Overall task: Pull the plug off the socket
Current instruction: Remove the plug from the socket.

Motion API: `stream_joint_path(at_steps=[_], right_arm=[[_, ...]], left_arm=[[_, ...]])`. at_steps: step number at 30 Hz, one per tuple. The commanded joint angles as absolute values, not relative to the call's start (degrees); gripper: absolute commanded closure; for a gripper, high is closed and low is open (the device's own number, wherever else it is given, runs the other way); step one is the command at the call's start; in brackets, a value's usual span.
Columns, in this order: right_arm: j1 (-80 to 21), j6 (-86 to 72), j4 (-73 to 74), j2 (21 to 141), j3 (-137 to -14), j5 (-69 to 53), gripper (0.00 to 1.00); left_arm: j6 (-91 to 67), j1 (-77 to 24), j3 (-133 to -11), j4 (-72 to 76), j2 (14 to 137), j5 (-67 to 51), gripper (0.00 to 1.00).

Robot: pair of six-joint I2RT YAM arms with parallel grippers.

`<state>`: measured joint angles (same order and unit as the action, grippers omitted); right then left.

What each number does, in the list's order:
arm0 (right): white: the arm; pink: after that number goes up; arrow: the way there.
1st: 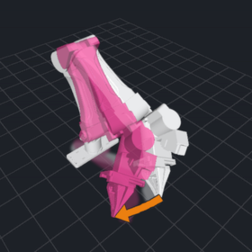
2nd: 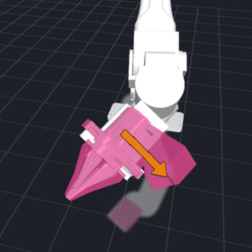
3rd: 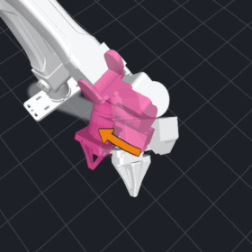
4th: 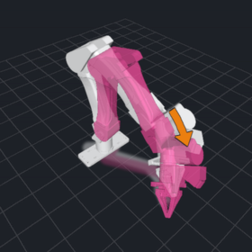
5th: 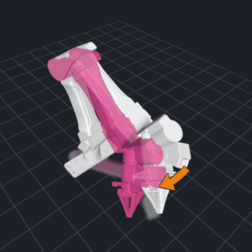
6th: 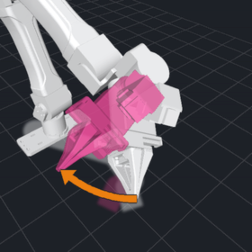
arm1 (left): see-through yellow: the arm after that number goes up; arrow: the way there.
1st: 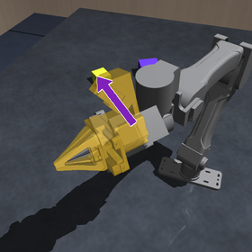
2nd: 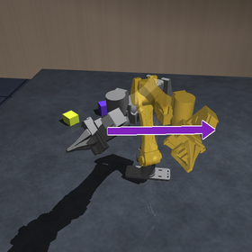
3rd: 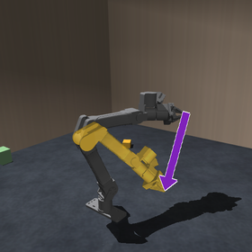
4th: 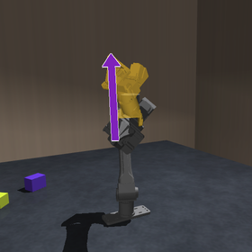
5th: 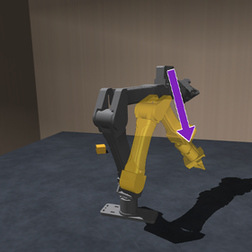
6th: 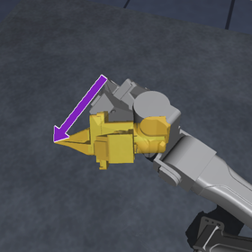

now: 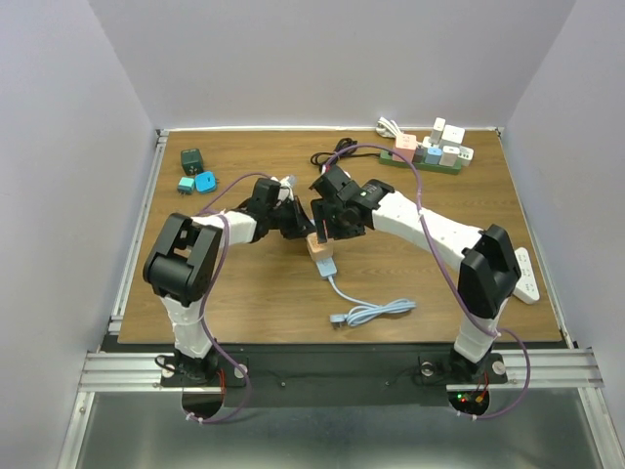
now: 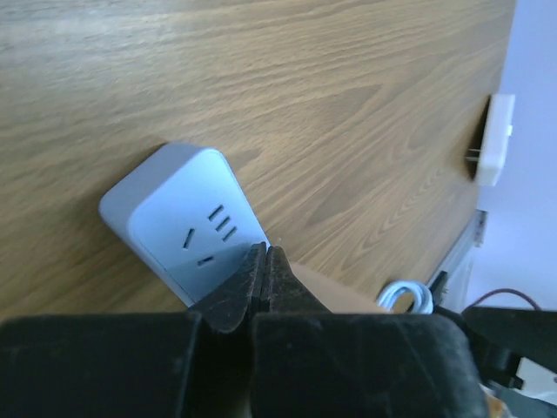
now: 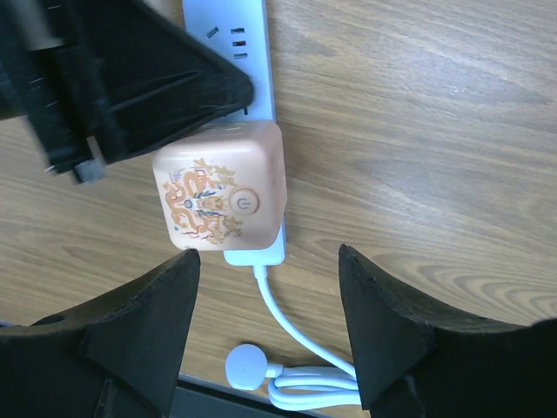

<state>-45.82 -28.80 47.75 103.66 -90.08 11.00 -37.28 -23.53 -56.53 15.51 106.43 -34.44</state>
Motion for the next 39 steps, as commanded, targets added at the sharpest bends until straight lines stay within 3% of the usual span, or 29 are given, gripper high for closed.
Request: stream_joint_path(at_steps=[1,7,20,24,26,27,29,30,31,39], right_arm=[[-45.97,-29.97,48.87,104.76,-92.46,12.48,0.3],[-46.05,-28.57,48.96,106.43,-94.22,8.1,0.3],[-46.85,-24.0,49.22,113.64,-95.8,5.36,0.16],[-46.85,-24.08,48.61,115.66,-96.06,7.99,0.19],[-46.85,-24.61,47.55,115.49,-96.41,9.75,0.31],[-46.85,-24.78,47.29,115.58,-96.59,10.28,0.5],[-46.85,-24.96,47.02,115.66,-97.38,10.29,0.68],[-46.85,-24.87,46.76,115.75,-98.17,9.94,0.9],[-46.85,-24.87,46.84,115.75,-98.61,9.76,1.0],[-46.76,-25.14,49.13,107.32,-101.78,10.89,1.0]], left_arm=[[-33.49,-23.64,-54.58,12.83,100.63,-29.62,1.0],[-32.96,-23.64,-52.04,12.74,102.66,-29.18,1.0],[-33.22,-23.64,-48.78,16.17,105.64,-28.74,1.0],[-33.13,-23.64,-47.64,16.26,105.64,-27.95,1.0],[-33.13,-23.64,-47.29,15.39,105.91,-26.64,1.0],[-33.13,-23.73,-47.29,14.77,106.26,-26.2,1.0],[-33.13,-23.91,-47.11,13.36,106.79,-25.05,1.0],[-33.13,-24.17,-46.94,13.19,107.05,-24.61,1.0],[-33.22,-24.34,-46.67,13.1,107.14,-24.09,1.0],[-33.66,-28.83,-42.63,14.06,108.98,-20.13,1.0]])
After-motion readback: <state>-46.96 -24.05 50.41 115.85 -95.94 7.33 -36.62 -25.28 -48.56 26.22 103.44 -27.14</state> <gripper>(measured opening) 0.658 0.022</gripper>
